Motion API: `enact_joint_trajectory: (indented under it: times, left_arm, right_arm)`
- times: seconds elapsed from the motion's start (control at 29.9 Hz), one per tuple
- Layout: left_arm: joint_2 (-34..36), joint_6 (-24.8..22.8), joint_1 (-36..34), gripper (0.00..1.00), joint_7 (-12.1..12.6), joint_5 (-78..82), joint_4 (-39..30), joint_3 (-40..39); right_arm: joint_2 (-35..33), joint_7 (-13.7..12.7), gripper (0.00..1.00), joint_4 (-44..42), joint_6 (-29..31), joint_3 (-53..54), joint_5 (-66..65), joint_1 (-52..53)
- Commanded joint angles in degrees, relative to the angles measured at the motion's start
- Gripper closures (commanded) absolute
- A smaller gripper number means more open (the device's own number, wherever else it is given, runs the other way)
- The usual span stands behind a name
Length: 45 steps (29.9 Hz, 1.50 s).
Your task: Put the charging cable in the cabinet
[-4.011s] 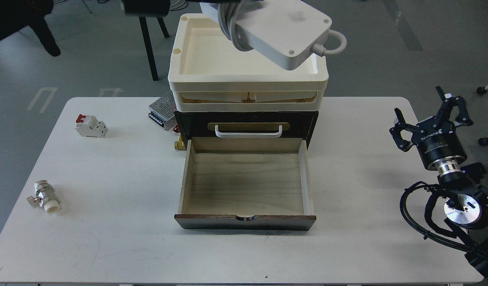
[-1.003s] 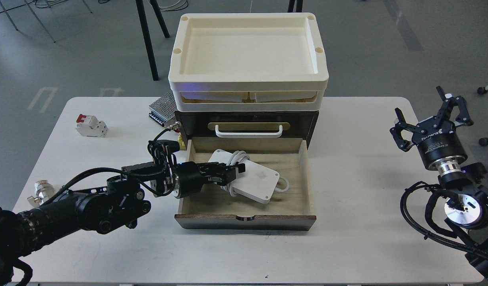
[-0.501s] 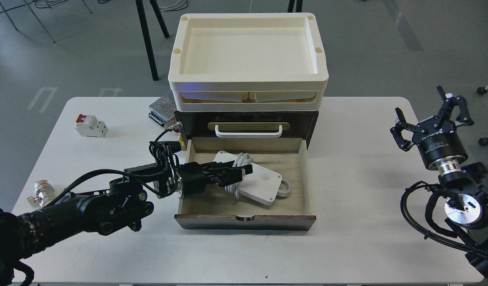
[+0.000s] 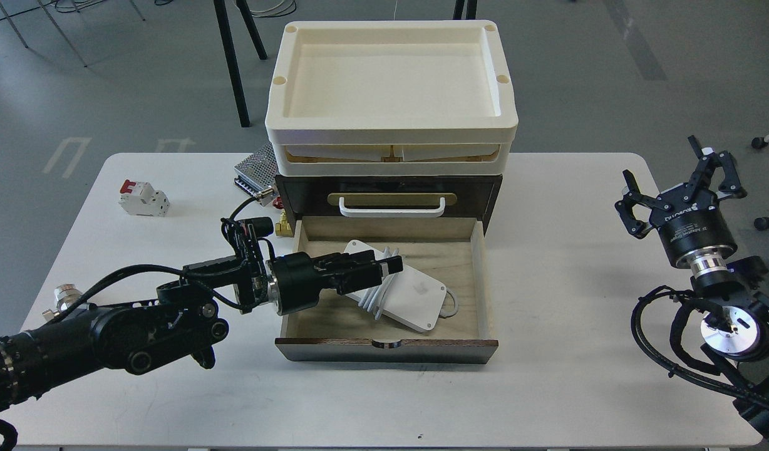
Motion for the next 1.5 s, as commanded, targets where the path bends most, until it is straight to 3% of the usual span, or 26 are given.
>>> enact_joint_trajectory:
  times: [0.0,0.3,0.43,0.7,0.84,1.0,1.27,1.37,1.47]
  left_arm:
    - [3.6,1.3,0.2,0.09,0.0,-1.2,-2.2,-1.5]
    - [17.7,1.3,5.2,0.09,0.0,-4.0,-15.2,-8.6]
    - [21.5,1.5,10.1,0.09,0.0,-10.4,-16.3,-11.9]
    - [27.6,1.5,15.0,0.09,0.0,-39.7,-15.1,-21.4]
    - [28.8,1.2,14.9,0.09,0.0,-51.1,-10.8,-22.9]
    - [25.1,-0.7,14.6,0.09,0.0,-60.8,4.0,-25.8]
    - [11.1,-17.3,9.5,0.08,0.0,-62.7,32.3,-27.8]
    - [9.2,-23.9,8.4,0.08,0.0,-63.3,36.8,-29.0]
    - [8.1,-27.2,7.8,0.07,0.0,-63.3,38.5,-29.4]
  right_arm:
    - [0.0,0.0,0.01,0.0,0.0,0.0,0.0,0.0]
    - [0.0,0.0,0.01,0.0,0.0,-0.1,0.0,0.1]
    - [0.0,0.0,0.01,0.1,0.0,0.0,0.0,0.1]
    - [0.0,0.0,0.01,0.0,0.0,-0.1,-0.1,0.0]
    - [0.0,-0.1,0.01,-0.2,0.0,-0.1,-0.2,0.1]
    - [-0.1,-0.1,0.01,0.1,0.0,-0.1,-0.6,0.1]
    - [0.0,0.0,0.01,0.0,0.0,0.3,-0.5,0.4]
    - [0.0,0.0,0.01,-0.2,-0.1,0.8,-0.4,0.3]
    - [0.0,0.0,0.01,-0.1,0.0,1.0,-0.3,0.2]
